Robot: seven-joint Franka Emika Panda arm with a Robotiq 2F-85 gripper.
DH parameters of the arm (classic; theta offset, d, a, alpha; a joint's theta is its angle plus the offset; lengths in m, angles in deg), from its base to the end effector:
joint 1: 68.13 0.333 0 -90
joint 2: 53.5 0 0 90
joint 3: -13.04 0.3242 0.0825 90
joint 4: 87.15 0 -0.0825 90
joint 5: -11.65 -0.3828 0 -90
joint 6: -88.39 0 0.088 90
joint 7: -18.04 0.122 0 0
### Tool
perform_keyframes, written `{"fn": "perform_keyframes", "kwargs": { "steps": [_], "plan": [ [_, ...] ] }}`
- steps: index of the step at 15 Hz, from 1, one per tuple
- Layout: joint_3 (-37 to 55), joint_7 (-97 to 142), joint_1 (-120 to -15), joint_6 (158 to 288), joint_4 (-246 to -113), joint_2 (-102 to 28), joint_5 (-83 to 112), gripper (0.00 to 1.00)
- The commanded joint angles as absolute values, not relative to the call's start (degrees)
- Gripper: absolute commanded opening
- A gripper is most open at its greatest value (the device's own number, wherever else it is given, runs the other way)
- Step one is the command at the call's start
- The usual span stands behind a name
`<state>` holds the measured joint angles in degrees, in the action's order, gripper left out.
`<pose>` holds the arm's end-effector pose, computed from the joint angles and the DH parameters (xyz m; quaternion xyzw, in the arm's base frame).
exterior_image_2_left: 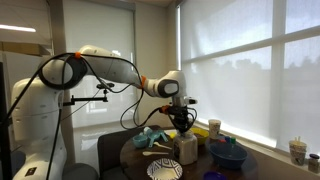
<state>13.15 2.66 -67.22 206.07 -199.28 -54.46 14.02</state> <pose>0.5651 0.0073 0.4860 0.9867 0.1508 0.0540 0.0258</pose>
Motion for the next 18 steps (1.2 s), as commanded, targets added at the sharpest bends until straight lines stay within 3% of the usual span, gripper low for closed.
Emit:
{"fn": "perform_keyframes", "kwargs": {
  "steps": [1, 18],
  "plan": [
    [12.9, 2.7, -67.7, 205.1, -198.9, -54.7, 14.1, 0.01],
    [11.6, 5.6, -68.2, 200.0, -195.3, -61.4, 8.7, 0.05]
  ]
}}
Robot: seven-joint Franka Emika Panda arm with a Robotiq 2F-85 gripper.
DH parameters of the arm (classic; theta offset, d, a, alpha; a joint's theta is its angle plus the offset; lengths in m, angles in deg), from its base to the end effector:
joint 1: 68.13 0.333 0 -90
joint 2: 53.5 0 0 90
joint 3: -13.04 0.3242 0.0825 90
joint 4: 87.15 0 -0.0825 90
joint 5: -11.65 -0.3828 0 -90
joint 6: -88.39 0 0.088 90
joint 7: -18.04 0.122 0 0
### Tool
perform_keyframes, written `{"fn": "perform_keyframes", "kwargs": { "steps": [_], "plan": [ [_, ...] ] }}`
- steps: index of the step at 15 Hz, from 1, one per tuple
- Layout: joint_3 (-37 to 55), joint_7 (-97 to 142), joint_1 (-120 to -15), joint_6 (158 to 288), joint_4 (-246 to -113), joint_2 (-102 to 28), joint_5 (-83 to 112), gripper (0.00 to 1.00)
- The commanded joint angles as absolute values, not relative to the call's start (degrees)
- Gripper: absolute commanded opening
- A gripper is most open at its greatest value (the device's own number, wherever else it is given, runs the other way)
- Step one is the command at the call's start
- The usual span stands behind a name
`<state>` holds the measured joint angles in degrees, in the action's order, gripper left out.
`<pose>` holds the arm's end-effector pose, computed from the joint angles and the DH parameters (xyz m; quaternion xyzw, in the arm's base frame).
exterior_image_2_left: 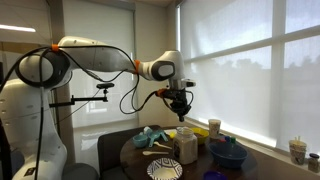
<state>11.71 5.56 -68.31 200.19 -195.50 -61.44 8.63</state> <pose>0.5386 -0.0106 0.5753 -0.9908 -0.0878 -0.1017 0.0146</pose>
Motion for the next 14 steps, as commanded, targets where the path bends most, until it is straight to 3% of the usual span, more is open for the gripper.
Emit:
{"fn": "perform_keyframes", "kwargs": {
  "steps": [1, 10, 14],
  "plan": [
    [11.6, 5.6, -68.2, 200.0, -195.3, -61.4, 8.6, 0.05],
    [12.5, 7.1, -67.2, 199.2, -195.1, -61.6, 6.3, 0.01],
    [15.2, 16.4, -65.6, 192.6, -194.9, -61.9, 6.1, 0.01]
  ]
}}
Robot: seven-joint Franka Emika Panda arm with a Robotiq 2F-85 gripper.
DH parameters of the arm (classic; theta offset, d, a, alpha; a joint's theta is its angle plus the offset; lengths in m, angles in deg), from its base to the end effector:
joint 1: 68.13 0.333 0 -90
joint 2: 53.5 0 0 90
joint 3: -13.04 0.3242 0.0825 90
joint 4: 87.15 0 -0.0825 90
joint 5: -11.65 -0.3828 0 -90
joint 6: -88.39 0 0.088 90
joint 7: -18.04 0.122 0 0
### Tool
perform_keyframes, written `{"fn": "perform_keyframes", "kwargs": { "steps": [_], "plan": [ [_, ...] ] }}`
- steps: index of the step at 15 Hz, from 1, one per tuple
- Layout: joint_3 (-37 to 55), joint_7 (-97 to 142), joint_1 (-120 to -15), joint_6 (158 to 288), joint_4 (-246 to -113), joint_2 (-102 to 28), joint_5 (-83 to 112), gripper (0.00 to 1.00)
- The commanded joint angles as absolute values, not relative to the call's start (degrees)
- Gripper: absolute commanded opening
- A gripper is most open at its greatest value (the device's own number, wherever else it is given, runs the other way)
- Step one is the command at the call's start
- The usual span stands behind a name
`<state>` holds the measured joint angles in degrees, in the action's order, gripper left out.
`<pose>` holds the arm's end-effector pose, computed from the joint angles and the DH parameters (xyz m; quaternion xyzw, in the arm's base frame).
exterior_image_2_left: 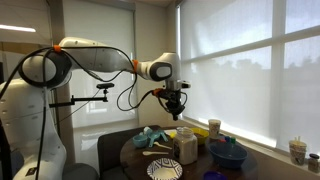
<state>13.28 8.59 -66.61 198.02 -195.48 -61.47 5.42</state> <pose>0.5342 0.0258 0.5721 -0.9919 -0.0832 -0.0840 0.0467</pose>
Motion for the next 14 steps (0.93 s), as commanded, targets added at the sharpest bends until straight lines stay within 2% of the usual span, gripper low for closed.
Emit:
{"fn": "perform_keyframes", "kwargs": {
  "steps": [1, 4, 6, 7, 14],
  "plan": [
    [16.0, 19.9, -65.2, 190.4, -194.9, -61.7, 6.3, 0.01],
    [18.3, 28.6, -64.1, 185.6, -195.4, -61.4, 5.9, 0.01],
    [18.9, 29.1, -63.3, 188.1, -197.3, -61.1, 2.9, 0.01],
    [18.4, 27.0, -63.7, 187.2, -196.0, -61.3, 5.0, 0.05],
    [18.9, 28.2, -63.4, 187.2, -196.8, -60.9, 4.3, 0.05]
  ]
}}
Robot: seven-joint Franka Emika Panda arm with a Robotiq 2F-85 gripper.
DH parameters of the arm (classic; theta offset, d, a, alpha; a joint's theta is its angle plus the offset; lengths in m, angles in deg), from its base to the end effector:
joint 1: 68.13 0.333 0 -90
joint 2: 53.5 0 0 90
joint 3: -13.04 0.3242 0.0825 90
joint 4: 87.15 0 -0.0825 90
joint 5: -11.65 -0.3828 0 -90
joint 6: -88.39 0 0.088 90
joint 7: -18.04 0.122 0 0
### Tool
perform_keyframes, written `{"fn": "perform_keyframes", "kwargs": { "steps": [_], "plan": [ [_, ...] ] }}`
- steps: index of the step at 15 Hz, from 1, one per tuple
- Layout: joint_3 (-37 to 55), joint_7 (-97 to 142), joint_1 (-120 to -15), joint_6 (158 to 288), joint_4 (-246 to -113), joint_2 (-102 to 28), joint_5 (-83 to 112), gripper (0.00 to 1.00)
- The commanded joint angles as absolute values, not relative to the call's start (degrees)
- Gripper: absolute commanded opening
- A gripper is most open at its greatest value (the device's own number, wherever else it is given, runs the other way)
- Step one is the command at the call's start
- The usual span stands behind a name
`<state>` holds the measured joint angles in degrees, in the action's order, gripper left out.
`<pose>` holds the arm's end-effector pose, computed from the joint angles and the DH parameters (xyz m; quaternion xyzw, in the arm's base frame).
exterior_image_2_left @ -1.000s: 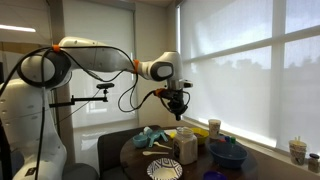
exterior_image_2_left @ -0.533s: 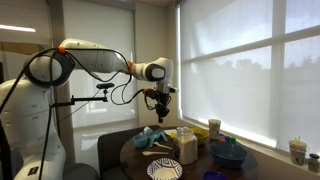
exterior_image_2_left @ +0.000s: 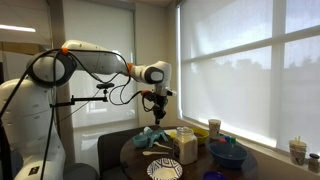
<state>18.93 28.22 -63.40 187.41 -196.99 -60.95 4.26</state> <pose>0.5006 0.1102 0.5370 -0.9979 0.0088 0.0393 0.0504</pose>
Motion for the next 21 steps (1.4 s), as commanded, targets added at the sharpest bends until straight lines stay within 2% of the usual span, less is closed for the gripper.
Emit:
{"fn": "perform_keyframes", "kwargs": {
  "steps": [1, 3, 10, 21],
  "plan": [
    [18.9, 28.2, -63.4, 187.2, -196.8, -60.9, 4.3, 0.05],
    [18.9, 28.2, -63.4, 187.2, -196.8, -60.9, 4.3, 0.01],
    [20.1, 30.9, -62.4, 189.7, -206.2, -64.9, 3.1, 0.01],
    [21.3, 35.8, -62.5, 201.1, -219.5, -67.6, 3.4, 0.01]
  ]
}}
